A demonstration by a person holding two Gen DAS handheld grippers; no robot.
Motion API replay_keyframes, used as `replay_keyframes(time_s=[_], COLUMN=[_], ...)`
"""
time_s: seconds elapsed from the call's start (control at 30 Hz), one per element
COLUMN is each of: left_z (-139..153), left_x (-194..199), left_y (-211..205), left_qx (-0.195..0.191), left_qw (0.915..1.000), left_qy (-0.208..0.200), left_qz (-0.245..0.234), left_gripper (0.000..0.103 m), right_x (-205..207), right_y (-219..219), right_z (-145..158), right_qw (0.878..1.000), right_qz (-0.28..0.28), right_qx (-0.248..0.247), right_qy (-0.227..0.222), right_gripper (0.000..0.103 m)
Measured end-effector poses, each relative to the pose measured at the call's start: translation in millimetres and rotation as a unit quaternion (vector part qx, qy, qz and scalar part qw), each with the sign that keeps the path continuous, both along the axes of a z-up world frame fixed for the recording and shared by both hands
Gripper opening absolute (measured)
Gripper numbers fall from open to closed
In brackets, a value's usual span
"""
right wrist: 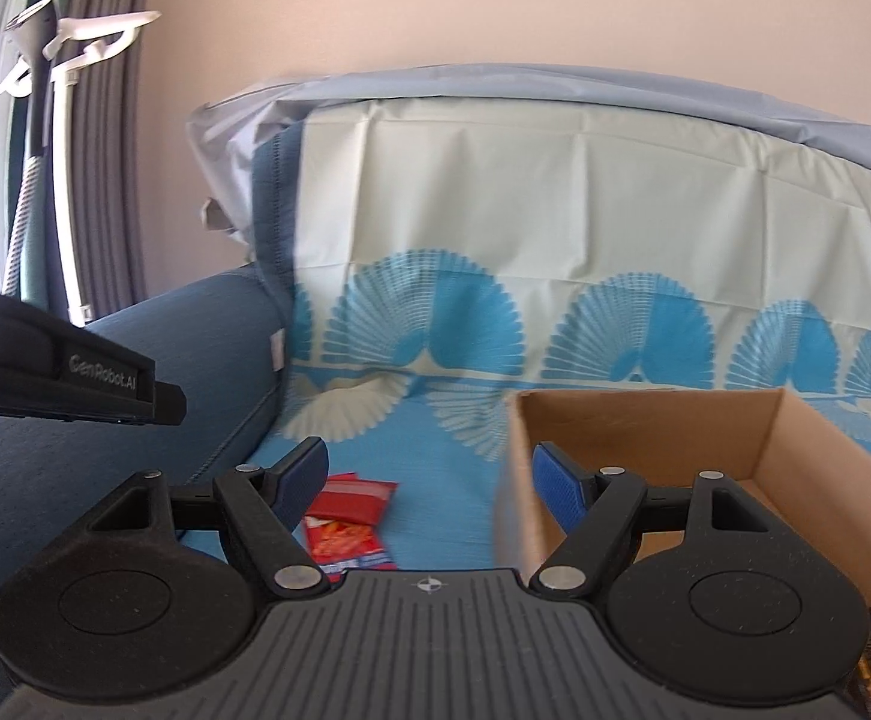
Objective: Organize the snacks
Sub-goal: 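Move both open grippers back toward the red spicy-strip packets, then lower the right gripper onto the large red packet while the left reaches the small red packet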
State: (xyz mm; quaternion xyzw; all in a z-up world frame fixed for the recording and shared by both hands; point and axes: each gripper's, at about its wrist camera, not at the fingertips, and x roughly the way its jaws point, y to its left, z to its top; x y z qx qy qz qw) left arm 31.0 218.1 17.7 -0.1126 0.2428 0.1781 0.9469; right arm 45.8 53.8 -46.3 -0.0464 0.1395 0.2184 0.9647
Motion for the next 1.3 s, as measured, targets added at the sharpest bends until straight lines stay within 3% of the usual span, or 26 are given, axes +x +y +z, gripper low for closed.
replay_keyframes(time_s=[0.17,0.4,0.53,0.83,1.3], left_z=[-16.1,-34.6,-37.9,-47.5,-51.5], left_x=[3.2,11.7,13.4,16.5,20.5], left_y=[12.2,44.6,52.3,61.9,61.6], left_qx=[0.009,-0.047,-0.056,-0.075,-0.073], left_qw=[0.9998,0.9975,0.9963,0.9929,0.9932], left_qy=[0.011,0.026,0.032,0.053,0.058], left_qz=[0.012,0.047,0.058,0.076,0.070], left_gripper=[0.009,0.009,0.009,0.009,0.009], right_x=[7.6,30.0,51.1,99.2,141.5], right_y=[21.1,48.7,65.3,97.3,113.3], right_z=[-11.9,-37.4,-59.7,-111.6,-126.5], right_qw=[1.000,0.999,0.997,0.993,0.986], right_qz=[0.015,0.010,0.000,-0.008,0.021], right_qx=[-0.001,0.000,-0.006,-0.033,-0.053], right_qy=[0.017,0.044,0.073,0.110,0.156], right_gripper=[0.074,0.071,0.070,0.088,0.092])
